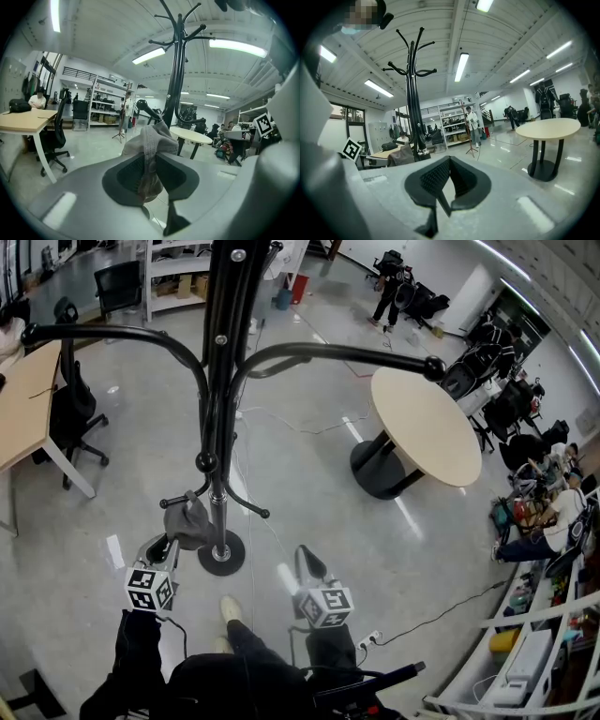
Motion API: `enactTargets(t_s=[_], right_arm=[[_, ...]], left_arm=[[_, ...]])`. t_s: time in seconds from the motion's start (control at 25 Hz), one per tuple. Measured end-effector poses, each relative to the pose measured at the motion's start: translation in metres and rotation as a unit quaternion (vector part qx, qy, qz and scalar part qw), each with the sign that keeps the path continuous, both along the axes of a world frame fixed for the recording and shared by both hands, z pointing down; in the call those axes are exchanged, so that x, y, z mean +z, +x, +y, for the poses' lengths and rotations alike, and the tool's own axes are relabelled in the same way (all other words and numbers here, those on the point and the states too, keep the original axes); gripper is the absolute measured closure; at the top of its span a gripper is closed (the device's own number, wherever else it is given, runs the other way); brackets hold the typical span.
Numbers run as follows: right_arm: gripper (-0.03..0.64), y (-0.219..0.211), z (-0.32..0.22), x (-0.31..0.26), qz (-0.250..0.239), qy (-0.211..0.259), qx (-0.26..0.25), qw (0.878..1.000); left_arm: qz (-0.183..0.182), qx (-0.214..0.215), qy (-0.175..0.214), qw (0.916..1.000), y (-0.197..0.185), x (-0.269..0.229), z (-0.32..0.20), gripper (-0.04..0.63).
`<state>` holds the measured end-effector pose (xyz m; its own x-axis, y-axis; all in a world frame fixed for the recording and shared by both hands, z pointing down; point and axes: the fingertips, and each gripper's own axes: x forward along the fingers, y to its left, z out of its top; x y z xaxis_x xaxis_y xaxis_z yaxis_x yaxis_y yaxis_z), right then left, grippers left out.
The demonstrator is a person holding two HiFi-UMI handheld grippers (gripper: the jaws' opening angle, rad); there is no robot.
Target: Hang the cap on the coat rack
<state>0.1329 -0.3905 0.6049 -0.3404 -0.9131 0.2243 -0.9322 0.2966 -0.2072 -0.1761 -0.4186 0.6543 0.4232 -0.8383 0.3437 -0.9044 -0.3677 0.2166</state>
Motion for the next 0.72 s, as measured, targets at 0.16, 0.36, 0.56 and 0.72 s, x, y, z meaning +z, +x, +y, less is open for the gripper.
enactTargets(t_s=[0.16, 0.36, 0.56, 0.72], right_arm=[[0.615, 0.000, -0.001, 0.001, -0.004, -0.001, -0.002, 1.000], [0.615, -0.004, -0.001, 0.002, -0.008, -0.001, -0.007, 1.000], [0.615, -0.006, 0.000, 0.001, -0.005, 0.001, -0.010, 1.000], [0.615, -0.008, 0.002, -0.003, -0.006, 0.007, -0.011, 1.000]], left_arm=[[0.006, -0.002, -0.002, 1.0000, -0.001, -0.001, -0.001, 0.512], [-0.002, -0.015, 0.001, 0.9999, -0.006, 0.000, 0.001, 0.492], [0.010, -0.026, 0.027, 0.9992, -0.012, -0.010, 0.001, 0.434], [0.011, -0.030, 0.041, 0.9987, -0.014, -0.018, 0.003, 0.374]])
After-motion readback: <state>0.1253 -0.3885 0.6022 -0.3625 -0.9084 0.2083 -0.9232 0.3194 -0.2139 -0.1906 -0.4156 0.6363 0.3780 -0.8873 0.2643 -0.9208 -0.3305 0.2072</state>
